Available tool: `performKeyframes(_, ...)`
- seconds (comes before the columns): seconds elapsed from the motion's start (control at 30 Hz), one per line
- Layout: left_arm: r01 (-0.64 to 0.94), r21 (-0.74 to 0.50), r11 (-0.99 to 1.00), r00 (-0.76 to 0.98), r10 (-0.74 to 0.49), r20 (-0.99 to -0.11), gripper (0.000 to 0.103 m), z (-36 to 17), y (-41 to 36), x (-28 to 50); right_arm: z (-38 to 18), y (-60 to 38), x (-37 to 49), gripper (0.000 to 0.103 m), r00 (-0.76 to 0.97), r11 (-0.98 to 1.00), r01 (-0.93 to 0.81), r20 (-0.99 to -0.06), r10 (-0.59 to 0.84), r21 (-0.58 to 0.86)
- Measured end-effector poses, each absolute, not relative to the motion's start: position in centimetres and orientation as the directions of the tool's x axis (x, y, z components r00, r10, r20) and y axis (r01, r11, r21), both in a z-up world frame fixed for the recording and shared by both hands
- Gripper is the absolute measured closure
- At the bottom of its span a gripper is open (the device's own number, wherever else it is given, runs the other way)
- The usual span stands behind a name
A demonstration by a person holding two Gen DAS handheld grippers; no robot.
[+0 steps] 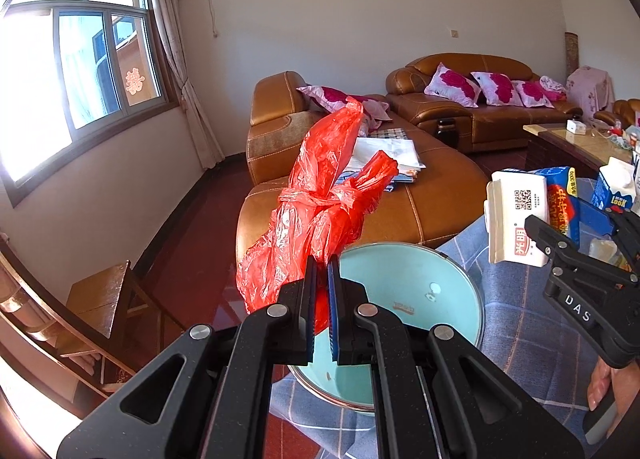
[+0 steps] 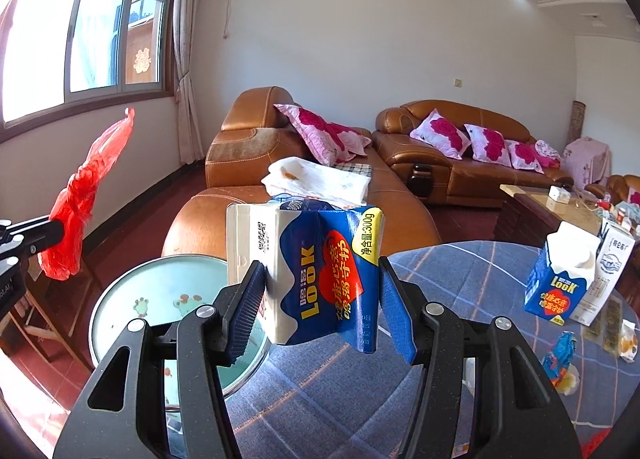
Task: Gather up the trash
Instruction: 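Carry the red bag and LOOK carton over the light-blue bin and open both tools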
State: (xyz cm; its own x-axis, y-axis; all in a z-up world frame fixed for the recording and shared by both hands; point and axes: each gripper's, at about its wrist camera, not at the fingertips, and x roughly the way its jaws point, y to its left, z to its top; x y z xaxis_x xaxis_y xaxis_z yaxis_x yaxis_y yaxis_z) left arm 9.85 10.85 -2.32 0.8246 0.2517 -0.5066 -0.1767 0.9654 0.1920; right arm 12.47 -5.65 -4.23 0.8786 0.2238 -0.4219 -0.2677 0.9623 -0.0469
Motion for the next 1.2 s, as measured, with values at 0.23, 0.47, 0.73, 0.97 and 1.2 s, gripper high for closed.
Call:
performKeyframes(0.23,-0.177,0.204,0.963,0.823,0.258,-0.506,0.098,-2.6,11.2,10.4,-5.4,-4.2,13.0,0.047,0.861,0.943,-0.324,-0.436,0.260,-0.079)
performKeyframes(0.47,-0.182,0.218,0.959,0.815,0.271,-0.512,0.098,-3.1,10.8,10.4,-5.5,-3.8,12.9,0.047,0.852,0.928,-0.360,-0.438,0.286,-0.096)
performKeyframes(0.73,-0.191,0.232,0.954,0.788,0.290,-0.543,0.098,-3.4,11.0,11.2,-5.6,-3.2,12.7,0.048,0.847,0.915,-0.384,-0.441,0.297,-0.120)
performKeyframes(0.97,-0.190,0.233,0.954,0.779,0.291,-0.555,0.097,-3.8,11.3,11.4,-5.6,-3.0,12.7,0.069,0.852,0.920,-0.368,-0.443,0.277,-0.132)
performKeyframes(1.2,-0.148,0.219,0.964,0.773,0.251,-0.582,0.094,-4.3,11.1,11.8,-5.6,-3.1,12.5,0.068,0.861,0.926,-0.355,-0.432,0.268,-0.132)
